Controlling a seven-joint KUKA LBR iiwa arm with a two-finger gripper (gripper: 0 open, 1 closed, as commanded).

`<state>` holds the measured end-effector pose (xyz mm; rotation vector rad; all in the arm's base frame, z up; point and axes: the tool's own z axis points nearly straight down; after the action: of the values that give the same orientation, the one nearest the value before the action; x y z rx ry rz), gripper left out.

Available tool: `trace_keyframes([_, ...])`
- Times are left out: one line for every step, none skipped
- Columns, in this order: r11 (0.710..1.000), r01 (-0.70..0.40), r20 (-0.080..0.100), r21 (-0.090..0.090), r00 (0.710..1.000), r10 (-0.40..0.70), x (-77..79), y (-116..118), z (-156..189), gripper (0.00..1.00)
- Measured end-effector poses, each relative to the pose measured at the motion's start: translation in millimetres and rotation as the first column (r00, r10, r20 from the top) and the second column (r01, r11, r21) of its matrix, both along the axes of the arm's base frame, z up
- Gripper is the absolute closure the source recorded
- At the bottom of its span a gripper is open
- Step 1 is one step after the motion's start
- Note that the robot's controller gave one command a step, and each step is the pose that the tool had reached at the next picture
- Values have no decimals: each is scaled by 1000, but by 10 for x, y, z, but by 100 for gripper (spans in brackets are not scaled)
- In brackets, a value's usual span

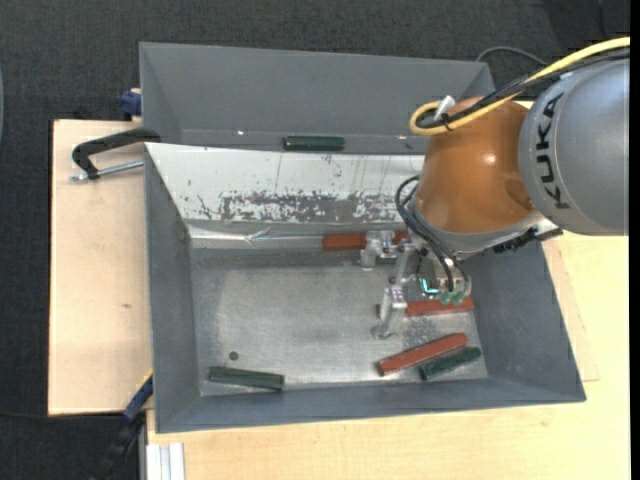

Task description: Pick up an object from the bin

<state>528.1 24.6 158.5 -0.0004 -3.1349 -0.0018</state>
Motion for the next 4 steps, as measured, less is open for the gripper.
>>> trace_keyframes([1000,1,8,0,1000,-1,19,-1,39,0])
trace_keyframes([997,-74,10,1,997,74,100,-414,-228,0])
trace_keyframes([993,-115,12,-2,993,115,-190,-759,-750,0])
trace_keyframes([993,-122,0,1,993,122,-257,-840,-970,0])
